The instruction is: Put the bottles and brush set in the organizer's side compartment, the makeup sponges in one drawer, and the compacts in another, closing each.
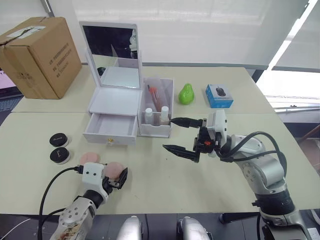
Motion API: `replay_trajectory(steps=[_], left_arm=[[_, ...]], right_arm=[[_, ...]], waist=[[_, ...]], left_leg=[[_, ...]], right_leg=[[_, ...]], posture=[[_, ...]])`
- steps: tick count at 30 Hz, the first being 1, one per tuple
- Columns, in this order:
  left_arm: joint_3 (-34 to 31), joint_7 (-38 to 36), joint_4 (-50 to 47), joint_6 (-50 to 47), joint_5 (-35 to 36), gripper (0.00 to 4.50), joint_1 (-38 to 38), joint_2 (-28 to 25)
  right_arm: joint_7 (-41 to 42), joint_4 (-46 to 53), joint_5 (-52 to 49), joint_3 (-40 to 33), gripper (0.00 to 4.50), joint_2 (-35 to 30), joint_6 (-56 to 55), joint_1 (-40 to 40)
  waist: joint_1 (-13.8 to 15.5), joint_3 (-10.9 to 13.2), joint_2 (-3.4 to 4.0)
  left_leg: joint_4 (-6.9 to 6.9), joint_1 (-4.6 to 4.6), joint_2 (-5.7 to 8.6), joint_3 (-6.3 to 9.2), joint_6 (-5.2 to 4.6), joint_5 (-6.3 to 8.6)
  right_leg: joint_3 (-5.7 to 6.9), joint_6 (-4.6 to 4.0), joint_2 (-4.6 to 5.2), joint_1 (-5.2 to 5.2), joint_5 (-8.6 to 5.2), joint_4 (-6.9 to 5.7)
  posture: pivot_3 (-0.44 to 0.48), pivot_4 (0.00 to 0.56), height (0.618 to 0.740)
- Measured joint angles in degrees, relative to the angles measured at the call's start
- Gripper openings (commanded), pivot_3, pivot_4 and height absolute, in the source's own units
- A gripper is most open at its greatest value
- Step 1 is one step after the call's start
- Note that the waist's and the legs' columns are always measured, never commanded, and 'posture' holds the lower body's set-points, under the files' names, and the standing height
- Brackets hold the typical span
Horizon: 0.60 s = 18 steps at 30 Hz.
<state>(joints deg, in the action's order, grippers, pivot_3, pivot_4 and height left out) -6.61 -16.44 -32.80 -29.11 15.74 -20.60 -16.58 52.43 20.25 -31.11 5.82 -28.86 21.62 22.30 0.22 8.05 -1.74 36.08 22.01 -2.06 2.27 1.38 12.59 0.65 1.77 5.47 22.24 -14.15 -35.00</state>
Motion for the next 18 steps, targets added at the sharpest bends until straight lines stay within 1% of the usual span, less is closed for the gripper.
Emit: replay_trajectory(steps=[2, 3, 5, 8, 13, 16, 18], left_arm=[[0.2, -0.1, 0.0, -0.3, -0.2, 4.48, 0.2, -0.8], [0.4, -0.1, -0.1, -0.6, -0.3, 4.30, 0.2, -1.4], [0.4, 0.0, -0.3, -1.0, -0.4, 3.88, 0.2, -1.6], [0.3, 0.0, -0.8, -1.3, -0.3, 2.97, 0.0, -2.0], [-0.7, -0.1, -2.5, -2.1, 1.2, 2.96, -0.6, -1.8], [-4.6, -1.2, -4.5, -0.6, 4.5, 2.96, -1.0, -1.1], [-9.3, -3.6, -5.8, 1.3, 7.5, 2.96, -2.4, -2.0]], right_arm=[[-0.3, 0.3, 0.0, -0.1, 4.50, 0.0, 0.1, 0.0], [-0.4, 0.4, 0.0, -0.1, 4.50, 0.0, 0.1, 0.0], [-0.6, 0.4, 0.0, -0.1, 4.50, 0.0, 0.3, 0.0], [-0.9, 0.4, 0.0, -0.1, 4.50, 0.0, 0.4, 0.0], [-1.4, 0.4, 0.0, -0.1, 4.50, 0.0, 0.4, 0.0], [-1.4, 0.3, 0.2, -0.1, 4.50, 0.1, 0.4, 0.0], [-1.4, 0.2, 0.5, -0.1, 4.50, 0.1, 0.4, 0.0]], waist=[[0.0, 0.0, 0.00], [0.1, 0.0, 0.00], [0.1, 0.0, 0.01], [0.2, 0.0, 0.01], [0.4, 0.0, -0.01], [0.4, 0.0, -0.02], [0.3, 0.0, -0.02]], left_leg=[[-0.02, -0.01, -0.01, 0.00, 0.00, 0.00], [-0.02, -0.03, -0.01, 0.00, 0.00, 0.00], [-0.02, -0.06, -0.02, -0.01, 0.01, 0.00], [-0.02, -0.05, -0.02, -0.01, 0.01, 0.00], [-0.02, 0.00, -0.03, -0.01, 0.01, 0.00], [-0.03, 0.01, -0.04, -0.01, 0.01, 0.01], [-0.04, 0.00, -0.08, -0.01, 0.01, 0.01]], right_leg=[[0.01, -0.01, 0.00, 0.02, 0.00, 0.00], [0.01, -0.01, 0.00, 0.03, 0.00, 0.01], [0.00, -0.02, 0.01, 0.04, 0.00, 0.02], [0.00, -0.02, 0.01, 0.04, -0.01, 0.03], [0.02, -0.02, 0.02, 0.05, 0.00, 0.03], [0.02, -0.02, 0.02, 0.06, -0.01, 0.03], [0.02, -0.06, 0.00, 0.07, -0.02, 0.03]], posture=[[0.000, 0.150, 0.722], [0.000, 0.150, 0.722], [0.000, 0.150, 0.722], [0.000, 0.150, 0.722], [0.000, 0.150, 0.722], [0.000, 0.150, 0.722], [0.000, 0.150, 0.722]])
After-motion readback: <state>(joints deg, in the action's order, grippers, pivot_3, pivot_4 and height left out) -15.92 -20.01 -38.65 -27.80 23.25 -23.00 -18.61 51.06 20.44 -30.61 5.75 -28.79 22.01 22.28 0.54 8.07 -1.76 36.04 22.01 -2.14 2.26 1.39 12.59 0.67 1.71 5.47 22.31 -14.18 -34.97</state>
